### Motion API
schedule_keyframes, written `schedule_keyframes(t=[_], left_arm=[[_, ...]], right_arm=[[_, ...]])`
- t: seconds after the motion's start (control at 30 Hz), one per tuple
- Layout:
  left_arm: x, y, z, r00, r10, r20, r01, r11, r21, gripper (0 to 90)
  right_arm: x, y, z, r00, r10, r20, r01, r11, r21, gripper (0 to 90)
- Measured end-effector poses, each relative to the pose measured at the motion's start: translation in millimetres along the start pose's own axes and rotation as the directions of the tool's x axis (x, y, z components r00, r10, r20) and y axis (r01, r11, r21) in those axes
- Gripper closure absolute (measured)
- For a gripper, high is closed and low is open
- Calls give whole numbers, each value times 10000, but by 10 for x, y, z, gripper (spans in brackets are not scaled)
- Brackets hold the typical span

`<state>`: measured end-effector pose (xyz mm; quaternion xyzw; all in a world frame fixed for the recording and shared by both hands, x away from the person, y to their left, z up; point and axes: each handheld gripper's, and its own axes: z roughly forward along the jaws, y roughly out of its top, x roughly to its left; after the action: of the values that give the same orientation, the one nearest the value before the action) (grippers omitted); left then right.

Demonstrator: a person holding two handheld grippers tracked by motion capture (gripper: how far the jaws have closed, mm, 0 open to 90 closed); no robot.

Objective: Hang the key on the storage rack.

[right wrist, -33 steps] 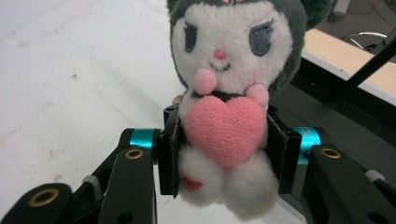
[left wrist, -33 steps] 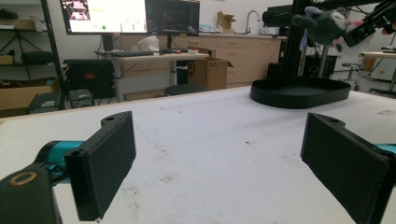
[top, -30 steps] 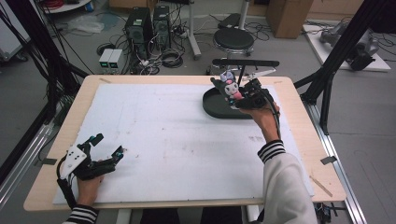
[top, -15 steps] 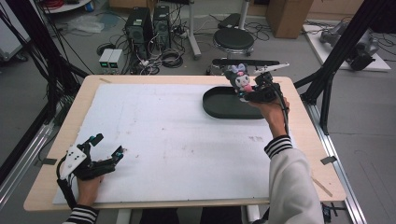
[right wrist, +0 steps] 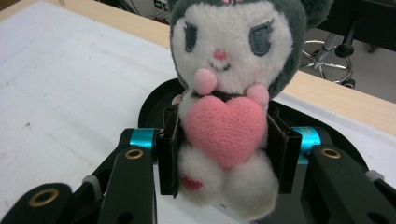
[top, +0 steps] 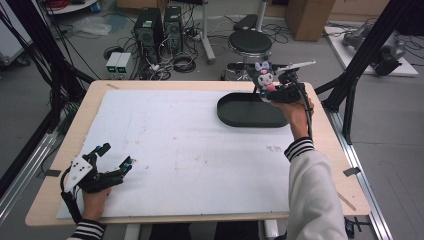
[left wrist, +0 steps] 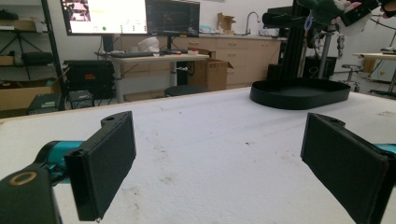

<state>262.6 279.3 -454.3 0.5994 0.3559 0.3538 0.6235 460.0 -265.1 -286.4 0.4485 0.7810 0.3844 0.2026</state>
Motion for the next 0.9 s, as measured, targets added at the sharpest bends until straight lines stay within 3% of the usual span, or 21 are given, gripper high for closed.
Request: schedule_keyframes(t=[0.4,0.9], left_arm=[[0,0,1,10000,-23,-10,23,10000,-3,107],[2,1,2,10000,-31,-11,31,10000,22,107]], right_arm=[[-81,77,44,9993,381,1,-381,9992,-133,553],[-55,164,87,9995,324,23,-323,9994,-130,551]])
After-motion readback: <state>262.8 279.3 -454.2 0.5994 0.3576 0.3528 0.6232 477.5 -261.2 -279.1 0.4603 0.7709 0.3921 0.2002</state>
